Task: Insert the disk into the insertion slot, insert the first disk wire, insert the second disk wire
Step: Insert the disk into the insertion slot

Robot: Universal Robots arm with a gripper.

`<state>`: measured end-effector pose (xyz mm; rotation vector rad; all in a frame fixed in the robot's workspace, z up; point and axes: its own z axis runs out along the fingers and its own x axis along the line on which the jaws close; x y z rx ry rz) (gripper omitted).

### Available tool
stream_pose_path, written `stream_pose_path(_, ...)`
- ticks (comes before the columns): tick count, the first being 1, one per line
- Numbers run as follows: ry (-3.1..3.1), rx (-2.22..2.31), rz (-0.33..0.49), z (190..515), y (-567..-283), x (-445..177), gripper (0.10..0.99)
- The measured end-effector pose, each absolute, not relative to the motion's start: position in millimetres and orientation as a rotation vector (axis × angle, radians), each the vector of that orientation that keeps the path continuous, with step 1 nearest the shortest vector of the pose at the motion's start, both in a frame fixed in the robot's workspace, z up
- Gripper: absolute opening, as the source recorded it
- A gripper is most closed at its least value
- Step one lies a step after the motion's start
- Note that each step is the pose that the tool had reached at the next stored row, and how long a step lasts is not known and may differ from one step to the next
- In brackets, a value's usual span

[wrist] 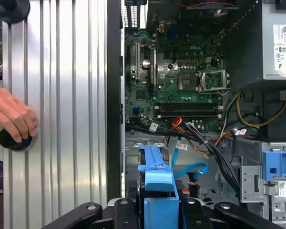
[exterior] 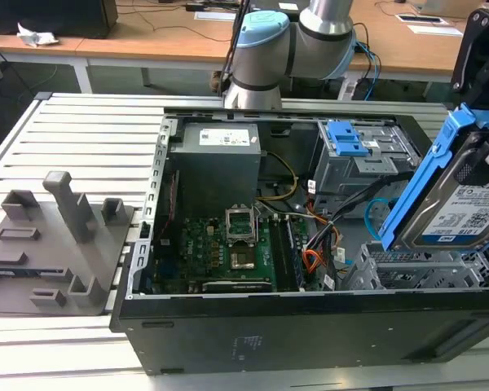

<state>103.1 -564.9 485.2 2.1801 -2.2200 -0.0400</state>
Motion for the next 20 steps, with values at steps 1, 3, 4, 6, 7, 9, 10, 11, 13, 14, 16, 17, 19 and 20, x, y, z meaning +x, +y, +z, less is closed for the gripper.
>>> stream_pose_path(1, -2.220, 2.180, -0.040, 484, -565, 103, 0.369)
stream_pose_path(3, -2.220, 2.180, -0.040, 483, -565, 103, 0.369)
stream_pose_path(4, -2.220, 2.180, -0.040, 482, -565, 103, 0.369)
stream_pose_path(6, -2.220, 2.180, -0.040, 480, -565, 103, 0.369)
stream_pose_path(7, -2.220, 2.180, -0.040, 479, -565, 103, 0.369)
stream_pose_path(9, -2.220, 2.180, -0.040, 474, -565, 103, 0.369)
stream_pose_path(10, -2.220, 2.180, -0.040, 472, -565, 103, 0.369)
stream_pose_path(11, -2.220, 2.180, -0.040, 470, -565, 103, 0.369)
stream_pose_path(13, -2.220, 2.180, -0.040, 467, -565, 103, 0.369)
stream_pose_path(14, -2.220, 2.180, -0.040, 466, -565, 103, 0.369)
stream_pose_path(16, -2.220, 2.180, -0.040, 463, -565, 103, 0.369)
stream_pose_path(17, -2.220, 2.180, -0.040, 461, -565, 103, 0.369)
stream_pose_path(19, -2.220, 2.180, -0.040, 459, -565, 103, 0.369)
stream_pose_path(20, -2.220, 2.180, -0.040, 457, -565, 103, 0.369)
